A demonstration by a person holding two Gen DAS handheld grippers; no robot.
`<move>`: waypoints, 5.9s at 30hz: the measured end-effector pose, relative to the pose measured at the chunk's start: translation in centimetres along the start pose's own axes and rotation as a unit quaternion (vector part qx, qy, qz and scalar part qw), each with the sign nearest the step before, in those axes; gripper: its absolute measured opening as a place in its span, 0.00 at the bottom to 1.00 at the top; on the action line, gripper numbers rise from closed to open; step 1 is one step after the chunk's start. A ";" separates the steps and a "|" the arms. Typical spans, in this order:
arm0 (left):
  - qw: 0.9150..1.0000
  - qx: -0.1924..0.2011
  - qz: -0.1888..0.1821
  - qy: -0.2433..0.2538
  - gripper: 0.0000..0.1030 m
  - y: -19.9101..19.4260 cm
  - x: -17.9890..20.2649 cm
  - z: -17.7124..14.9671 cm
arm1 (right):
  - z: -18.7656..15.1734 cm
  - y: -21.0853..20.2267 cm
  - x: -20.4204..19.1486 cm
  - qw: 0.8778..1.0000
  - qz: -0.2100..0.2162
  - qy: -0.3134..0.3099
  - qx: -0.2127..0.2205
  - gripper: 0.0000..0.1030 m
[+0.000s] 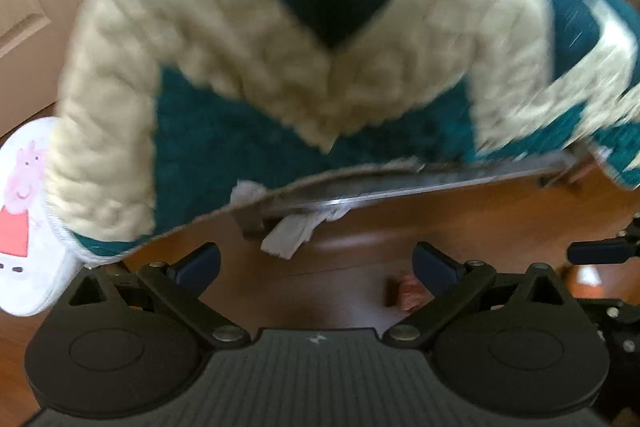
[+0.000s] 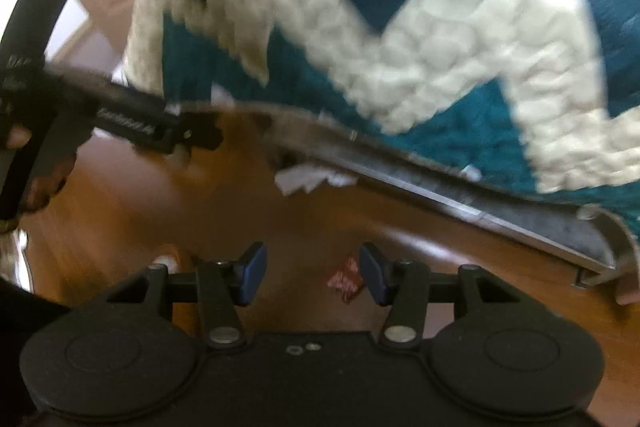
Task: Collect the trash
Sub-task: 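Withdraw both tools and reach under the bed toward the tissue and red wrapper, then grasp the white tissue with left tool while right tool grasps the red wrapper, then carry the tissue with left tool while right tool carries the red wrapper to the wastebasket, then open left tool over the wastebasket while right tool releases the red wrapper inside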
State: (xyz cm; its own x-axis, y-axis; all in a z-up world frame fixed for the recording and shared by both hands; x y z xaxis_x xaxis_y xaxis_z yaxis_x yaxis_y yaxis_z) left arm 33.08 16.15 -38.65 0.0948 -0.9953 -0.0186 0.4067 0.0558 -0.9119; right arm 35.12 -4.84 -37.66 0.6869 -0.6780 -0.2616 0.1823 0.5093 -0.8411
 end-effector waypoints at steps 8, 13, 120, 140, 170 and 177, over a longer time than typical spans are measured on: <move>0.999 -0.018 0.019 0.033 1.00 8.4 1.0 -2.1 | -2.6 7.9 1.2 0.996 0.002 -0.063 -0.065 0.50; 0.997 -0.025 0.019 0.071 0.99 12.4 1.8 -3.6 | -4.2 12.1 1.9 0.991 0.001 -0.091 -0.095 0.50; 0.938 0.345 -0.009 0.015 0.02 -45.6 4.2 22.0 | 22.5 -38.7 -9.3 0.938 -0.146 -0.047 0.309 0.30; 0.976 0.213 0.020 0.037 0.02 -30.5 5.1 29.3 | 29.7 -28.2 -4.4 0.965 -0.134 -0.034 0.225 0.30; 0.981 0.191 -0.010 0.007 0.63 -32.6 5.6 27.8 | 27.1 -32.9 -5.0 0.959 -0.109 -0.007 0.263 0.37; 0.973 0.229 -0.006 0.009 0.69 -37.2 6.1 25.6 | 25.4 -36.5 -6.5 0.953 -0.096 -0.003 0.286 0.42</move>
State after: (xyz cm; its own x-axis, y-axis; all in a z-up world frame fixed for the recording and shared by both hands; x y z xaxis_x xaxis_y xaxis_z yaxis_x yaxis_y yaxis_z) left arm 41.75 10.05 5.70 0.0731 -0.9971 -0.0199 0.7711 0.0691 -0.6330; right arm 41.85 -5.54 6.77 0.6057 -0.7858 -0.1249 0.6579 0.5829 -0.4768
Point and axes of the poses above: each gripper's, at about its wrist camera, not at the fingertips, and y roughly the way its jaws point, x to its right, z to its top, the point moved 5 cm from there along y, roughly the way its jaws point, and after that the axes turned 3 degrees about z, right-handed, at the moved point
